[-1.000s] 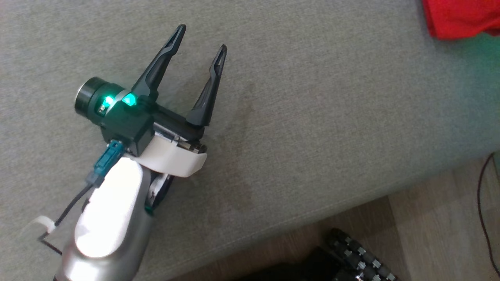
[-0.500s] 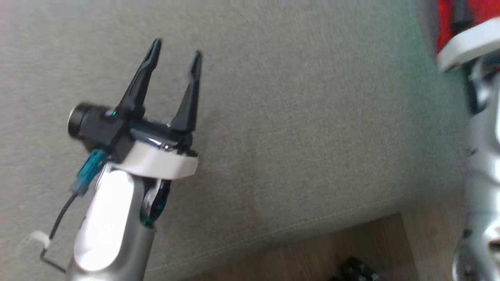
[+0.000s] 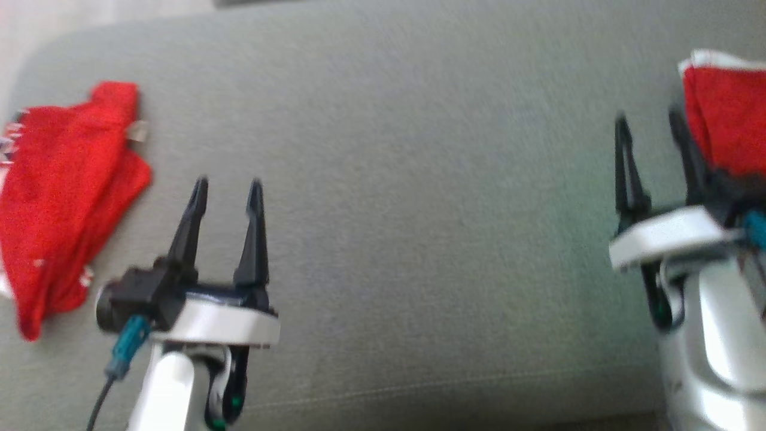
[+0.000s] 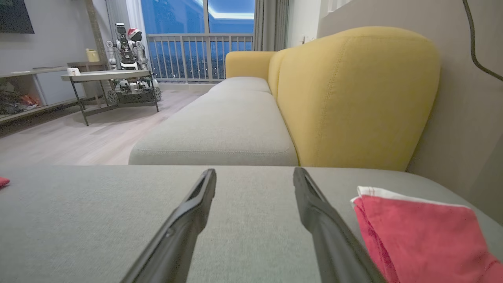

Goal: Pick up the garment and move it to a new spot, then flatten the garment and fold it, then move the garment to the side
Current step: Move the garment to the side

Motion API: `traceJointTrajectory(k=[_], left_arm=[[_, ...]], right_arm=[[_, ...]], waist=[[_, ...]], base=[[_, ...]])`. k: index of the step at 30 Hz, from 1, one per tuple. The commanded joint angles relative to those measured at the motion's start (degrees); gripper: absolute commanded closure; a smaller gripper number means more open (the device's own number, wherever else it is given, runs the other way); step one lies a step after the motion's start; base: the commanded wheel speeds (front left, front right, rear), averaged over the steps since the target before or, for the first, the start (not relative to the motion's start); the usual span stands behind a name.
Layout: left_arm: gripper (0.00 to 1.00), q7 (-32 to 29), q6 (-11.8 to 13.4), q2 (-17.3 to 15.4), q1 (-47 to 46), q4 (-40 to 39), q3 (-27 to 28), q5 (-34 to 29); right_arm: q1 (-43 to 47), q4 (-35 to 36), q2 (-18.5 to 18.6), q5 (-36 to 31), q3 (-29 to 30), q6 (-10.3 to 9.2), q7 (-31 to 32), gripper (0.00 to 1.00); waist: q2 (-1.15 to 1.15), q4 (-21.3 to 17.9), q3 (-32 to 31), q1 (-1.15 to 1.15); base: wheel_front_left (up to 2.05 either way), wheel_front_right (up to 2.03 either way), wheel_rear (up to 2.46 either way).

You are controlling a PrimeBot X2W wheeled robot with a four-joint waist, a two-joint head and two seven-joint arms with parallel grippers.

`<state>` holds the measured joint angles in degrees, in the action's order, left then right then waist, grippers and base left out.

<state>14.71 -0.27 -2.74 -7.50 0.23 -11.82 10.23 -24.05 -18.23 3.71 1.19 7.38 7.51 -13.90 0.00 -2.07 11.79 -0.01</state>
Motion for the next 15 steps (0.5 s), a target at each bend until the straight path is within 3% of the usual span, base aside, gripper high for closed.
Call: traceJointTrajectory(k=[1, 4, 15], left_arm=[[0.00, 0.29, 0.82, -0.16, 0.08, -2.14, 2.16, 0.55], [0.00, 0.29, 2.19, -0.15, 2.68, -2.29, 2.39, 2.05], [0.00, 0.29, 3.55, -0.14, 9.21, -1.47, 1.62, 2.07]], right_arm=[[0.70, 2.21, -0.62, 0.76, -0.62, -0.02, -0.68, 0.00], [4.85, 3.34, -0.78, 2.02, -1.59, -0.02, -0.94, 0.00], [19.00, 12.41, -0.82, 5.70, -2.58, -0.02, -1.08, 0.00]], waist=[[0.00, 3.90, -4.63, 0.01], [0.00, 4.75, -6.55, 0.01], [0.00, 5.55, -10.59, 0.01]], base=[[0.00, 0.00, 0.00], [0.00, 0.00, 0.00], [0.00, 0.00, 0.00]])
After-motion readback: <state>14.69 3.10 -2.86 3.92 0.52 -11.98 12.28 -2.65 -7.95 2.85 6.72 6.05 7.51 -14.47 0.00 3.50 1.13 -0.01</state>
